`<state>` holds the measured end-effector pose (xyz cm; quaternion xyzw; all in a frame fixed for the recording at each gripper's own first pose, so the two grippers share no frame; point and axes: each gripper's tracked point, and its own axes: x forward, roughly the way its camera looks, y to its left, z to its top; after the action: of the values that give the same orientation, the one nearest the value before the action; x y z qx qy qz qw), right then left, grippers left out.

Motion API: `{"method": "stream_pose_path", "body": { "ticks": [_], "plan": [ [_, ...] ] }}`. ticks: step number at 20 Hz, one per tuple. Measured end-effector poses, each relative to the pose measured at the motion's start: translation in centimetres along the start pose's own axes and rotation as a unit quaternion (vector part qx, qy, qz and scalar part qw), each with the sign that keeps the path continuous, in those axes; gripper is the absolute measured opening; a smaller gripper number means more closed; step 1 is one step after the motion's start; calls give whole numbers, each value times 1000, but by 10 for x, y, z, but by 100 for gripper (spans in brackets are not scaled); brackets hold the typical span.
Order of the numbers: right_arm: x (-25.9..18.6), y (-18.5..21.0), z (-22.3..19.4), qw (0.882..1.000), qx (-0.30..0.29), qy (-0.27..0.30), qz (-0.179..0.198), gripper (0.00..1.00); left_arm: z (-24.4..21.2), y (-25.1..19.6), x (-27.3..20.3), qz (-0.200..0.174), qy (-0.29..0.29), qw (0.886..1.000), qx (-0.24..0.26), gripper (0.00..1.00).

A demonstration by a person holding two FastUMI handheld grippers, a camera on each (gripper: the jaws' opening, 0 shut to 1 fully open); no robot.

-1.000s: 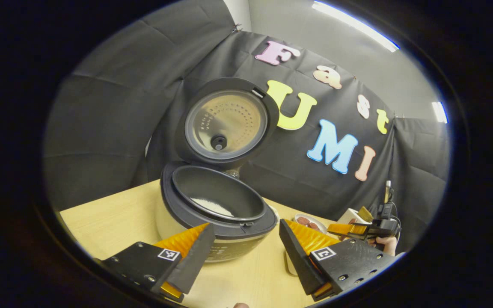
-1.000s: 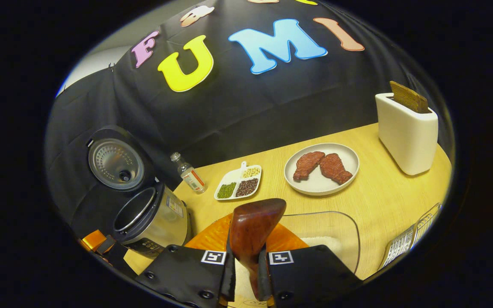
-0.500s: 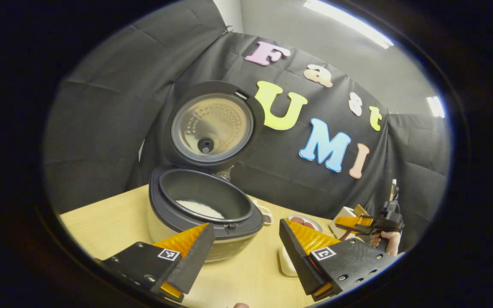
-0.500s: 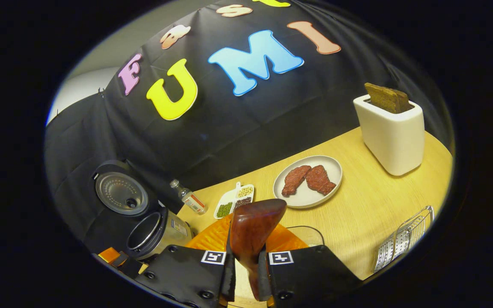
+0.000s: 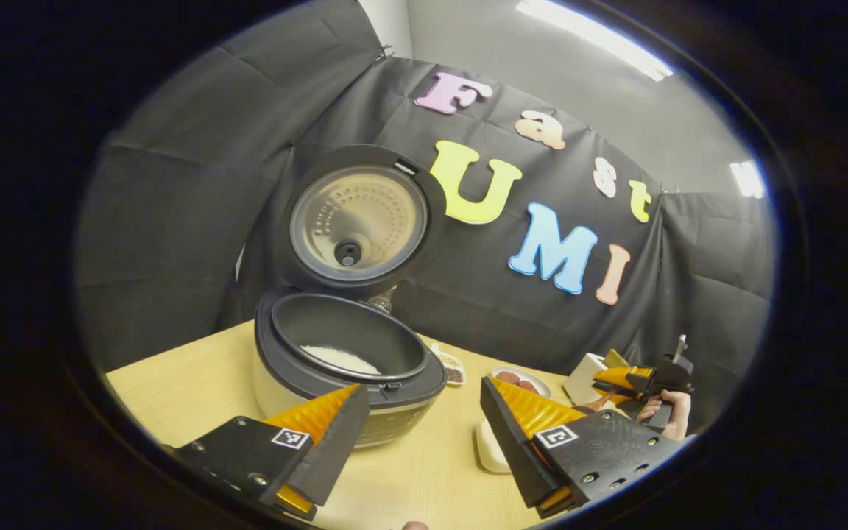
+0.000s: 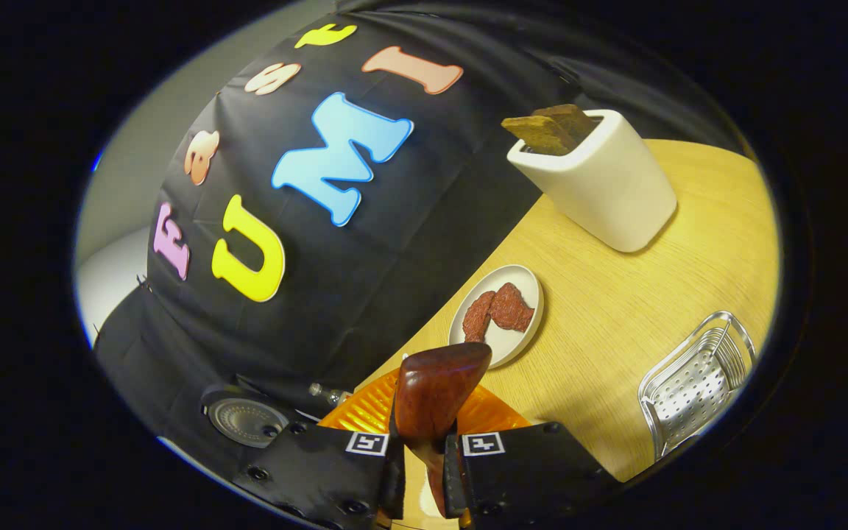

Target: Close the left gripper, press the button to open the rice cooker; take a wooden spoon from the chopstick holder with the right hand, scoop a spoonful of rice and pour it into the rice cooker, then put the wooden spoon back into the chopstick holder.

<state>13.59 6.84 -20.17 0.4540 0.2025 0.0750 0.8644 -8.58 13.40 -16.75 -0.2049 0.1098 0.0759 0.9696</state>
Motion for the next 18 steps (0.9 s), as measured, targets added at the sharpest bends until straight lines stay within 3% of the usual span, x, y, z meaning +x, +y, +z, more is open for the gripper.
{"method": "stream_pose_path", "body": {
  "ticks": [8, 14, 18],
  "plan": [
    [6, 31, 8, 996, 77, -6, 35, 22, 7, 5, -3, 2, -2, 1000, 1, 95],
    [24, 98, -20, 991, 96, 19, 89, 22, 8, 18, 0, 13, 1, 1000, -2, 95],
    [39, 131, -50, 988, 102, 43, 111, 22, 14, 15, 0, 0, 3, 1000, -30, 94]
  ]
}}
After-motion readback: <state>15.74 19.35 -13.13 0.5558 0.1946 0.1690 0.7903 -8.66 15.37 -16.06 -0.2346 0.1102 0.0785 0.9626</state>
